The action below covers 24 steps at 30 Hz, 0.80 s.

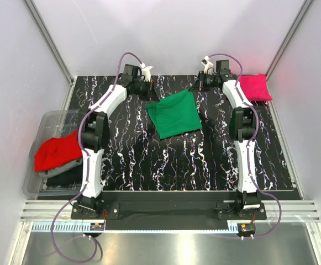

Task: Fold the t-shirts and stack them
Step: Fold the tshirt

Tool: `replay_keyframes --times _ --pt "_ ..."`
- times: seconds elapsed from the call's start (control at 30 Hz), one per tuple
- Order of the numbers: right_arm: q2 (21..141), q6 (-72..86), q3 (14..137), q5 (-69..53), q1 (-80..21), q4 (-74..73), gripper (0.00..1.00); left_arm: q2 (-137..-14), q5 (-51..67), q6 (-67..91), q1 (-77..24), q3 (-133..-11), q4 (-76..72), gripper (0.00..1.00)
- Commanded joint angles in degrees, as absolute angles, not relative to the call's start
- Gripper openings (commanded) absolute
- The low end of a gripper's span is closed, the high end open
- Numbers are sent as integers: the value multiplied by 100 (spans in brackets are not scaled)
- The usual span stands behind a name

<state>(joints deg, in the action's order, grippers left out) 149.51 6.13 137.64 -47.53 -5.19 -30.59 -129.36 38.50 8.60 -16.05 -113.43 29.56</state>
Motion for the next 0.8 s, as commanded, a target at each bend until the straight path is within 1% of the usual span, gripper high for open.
replay_keyframes --times 0.0,0.37,0.6,0.77 --pt "14318 721 13914 -4939 -589 -2786 0 -12200 4052 835 -1582 -11189 2830 0" --pt "13931 809 13694 -5098 -589 -2777 0 -11470 4069 1002 -1670 -10381 2830 0" --pt "13510 870 13220 -5229 -589 -2786 0 -11075 4087 1020 -1889 -9765 2830 0" --pt "13193 809 12894 -5291 -589 -2786 0 -10916 4043 1046 -2021 -9651 2813 0"
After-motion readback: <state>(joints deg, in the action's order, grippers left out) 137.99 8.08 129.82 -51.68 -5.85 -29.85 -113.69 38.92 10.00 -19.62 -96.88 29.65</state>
